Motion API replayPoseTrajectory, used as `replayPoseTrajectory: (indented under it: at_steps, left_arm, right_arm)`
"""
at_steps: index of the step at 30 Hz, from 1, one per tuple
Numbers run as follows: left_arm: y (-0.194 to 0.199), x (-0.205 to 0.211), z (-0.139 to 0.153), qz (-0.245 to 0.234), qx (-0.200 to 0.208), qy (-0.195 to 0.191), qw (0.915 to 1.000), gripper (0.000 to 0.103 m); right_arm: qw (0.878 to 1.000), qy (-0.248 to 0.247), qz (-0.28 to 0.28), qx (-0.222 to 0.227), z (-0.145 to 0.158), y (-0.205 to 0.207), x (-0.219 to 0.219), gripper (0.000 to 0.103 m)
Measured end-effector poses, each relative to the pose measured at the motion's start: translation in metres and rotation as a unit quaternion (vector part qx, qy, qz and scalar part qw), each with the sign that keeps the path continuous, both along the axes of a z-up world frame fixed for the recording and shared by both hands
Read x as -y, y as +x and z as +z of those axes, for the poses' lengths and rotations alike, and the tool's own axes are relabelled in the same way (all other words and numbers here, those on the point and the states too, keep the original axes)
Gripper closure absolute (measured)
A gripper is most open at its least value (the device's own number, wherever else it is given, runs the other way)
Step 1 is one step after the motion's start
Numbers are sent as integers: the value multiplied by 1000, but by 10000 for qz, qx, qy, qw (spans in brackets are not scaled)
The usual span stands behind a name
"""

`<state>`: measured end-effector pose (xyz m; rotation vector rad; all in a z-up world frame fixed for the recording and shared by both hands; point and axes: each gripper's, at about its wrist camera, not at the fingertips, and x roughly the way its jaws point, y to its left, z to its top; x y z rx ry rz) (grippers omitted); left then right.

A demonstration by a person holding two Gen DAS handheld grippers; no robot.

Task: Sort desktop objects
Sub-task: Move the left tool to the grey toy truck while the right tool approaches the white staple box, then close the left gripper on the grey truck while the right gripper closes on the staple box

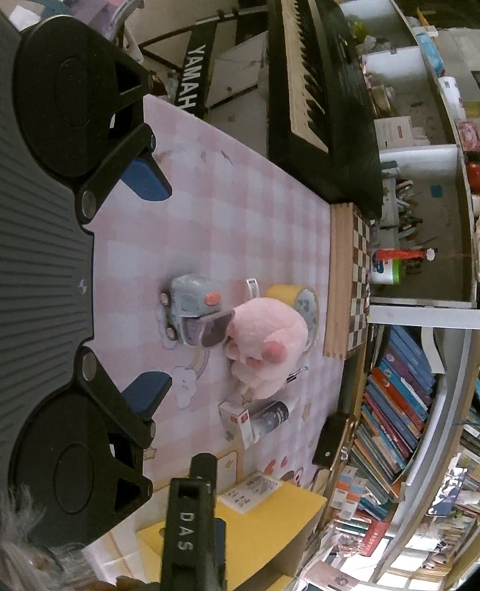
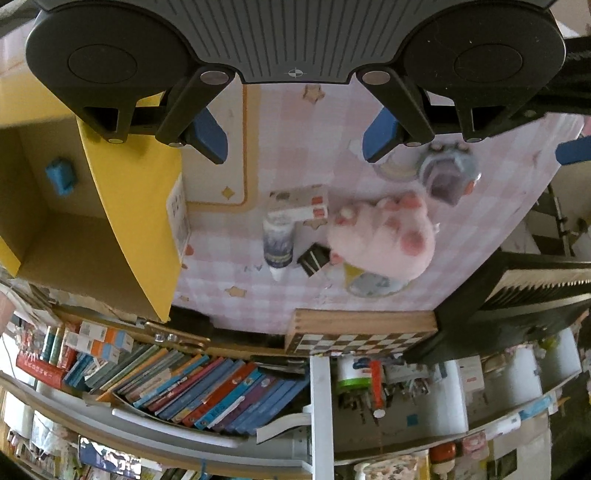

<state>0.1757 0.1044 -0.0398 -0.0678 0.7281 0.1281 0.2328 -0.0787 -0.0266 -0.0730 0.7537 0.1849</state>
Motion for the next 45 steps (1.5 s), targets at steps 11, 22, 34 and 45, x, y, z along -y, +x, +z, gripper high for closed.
replayPoseTrajectory:
  at_steps: [11,22,34,45]
  left_arm:
    - [53,17,-31,-11,-90,175,9998,11]
    - [68,8,-42,14,-269,-74,9996,41]
    - [52,-19,-31,244,-254,-406,9986,42]
    - [46,-20,-19,139,-119,-405,9990,42]
  right_arm:
    - [9997,-101,216,-104,-11,44,-8,20]
    - [9982,-422,323,-274,-33,78,-23,20]
    - [9974,-327,422,-487,-50,97,-24,22]
    - [9971,-106,535,-525,-44,91,-25,49]
